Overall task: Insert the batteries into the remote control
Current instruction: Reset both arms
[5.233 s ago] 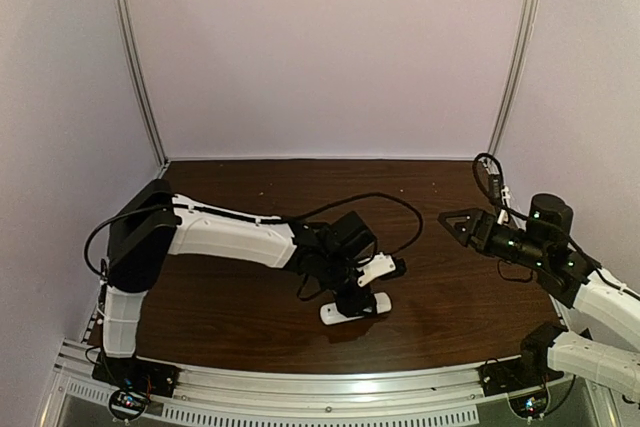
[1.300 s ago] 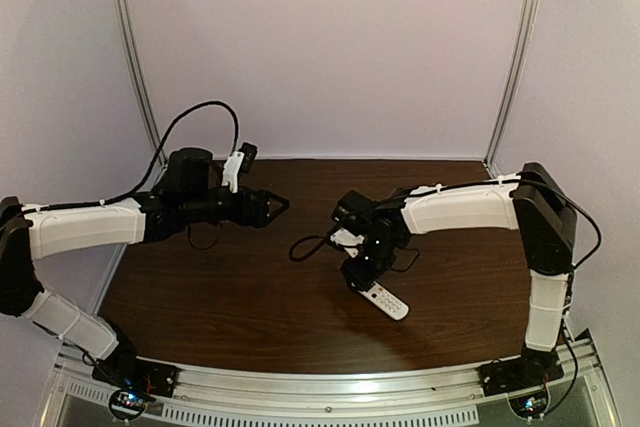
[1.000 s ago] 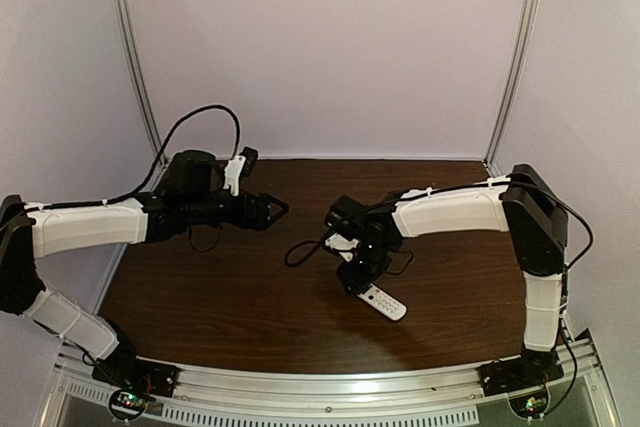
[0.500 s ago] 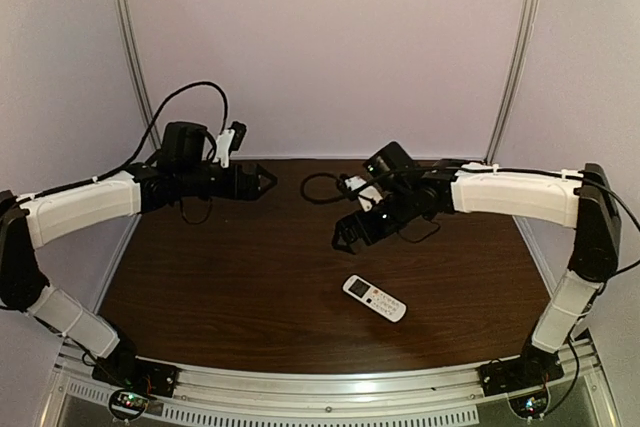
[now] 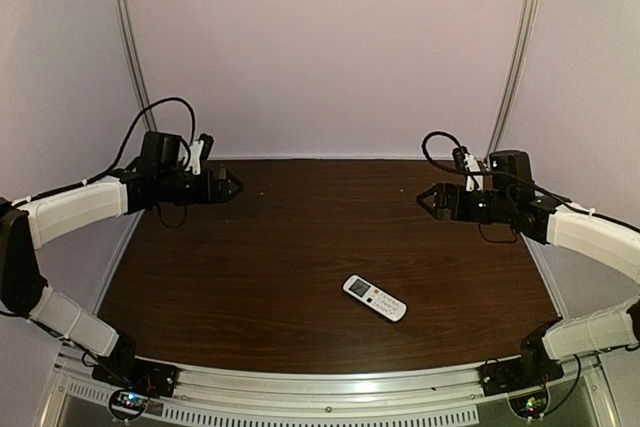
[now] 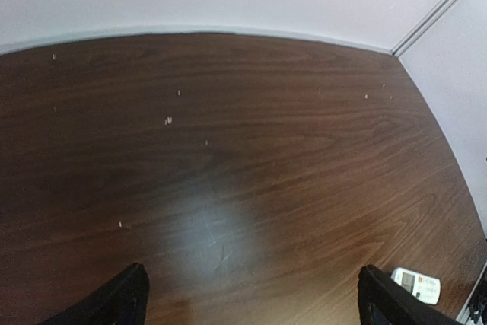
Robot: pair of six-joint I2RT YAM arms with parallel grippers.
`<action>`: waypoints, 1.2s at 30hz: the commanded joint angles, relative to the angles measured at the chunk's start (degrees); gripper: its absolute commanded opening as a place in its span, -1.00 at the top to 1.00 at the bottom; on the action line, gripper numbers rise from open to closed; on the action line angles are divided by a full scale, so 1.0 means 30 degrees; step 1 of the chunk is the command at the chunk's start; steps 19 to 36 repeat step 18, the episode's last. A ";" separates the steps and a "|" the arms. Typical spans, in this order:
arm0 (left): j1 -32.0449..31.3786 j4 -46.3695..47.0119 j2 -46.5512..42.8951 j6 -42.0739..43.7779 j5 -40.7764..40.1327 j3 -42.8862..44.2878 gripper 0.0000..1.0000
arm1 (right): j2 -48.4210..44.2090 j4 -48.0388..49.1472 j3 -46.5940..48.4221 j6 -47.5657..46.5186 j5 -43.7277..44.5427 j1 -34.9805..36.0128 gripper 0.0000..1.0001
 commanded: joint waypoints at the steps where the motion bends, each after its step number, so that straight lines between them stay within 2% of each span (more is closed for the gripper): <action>1: -0.0068 0.1451 -0.1060 -0.0877 0.0912 -0.3544 -0.95 | -0.1351 0.2276 -0.3050 0.1268 -0.0395 -0.0501 -0.99; 6: -0.0068 0.3365 -0.2107 -0.2329 0.1728 -0.6977 -0.95 | -0.2355 0.4785 -0.6323 0.2492 -0.0561 -0.0542 -0.99; 12: -0.0126 0.4663 -0.2221 -0.2958 0.1680 -0.8654 -0.95 | -0.2663 0.6066 -0.8180 0.3276 -0.0697 -0.0539 -0.99; 36: -0.0184 0.4437 -0.2192 -0.2489 0.1511 -0.8167 -0.95 | -0.2589 0.6318 -0.8125 0.3152 -0.0797 -0.0556 -0.99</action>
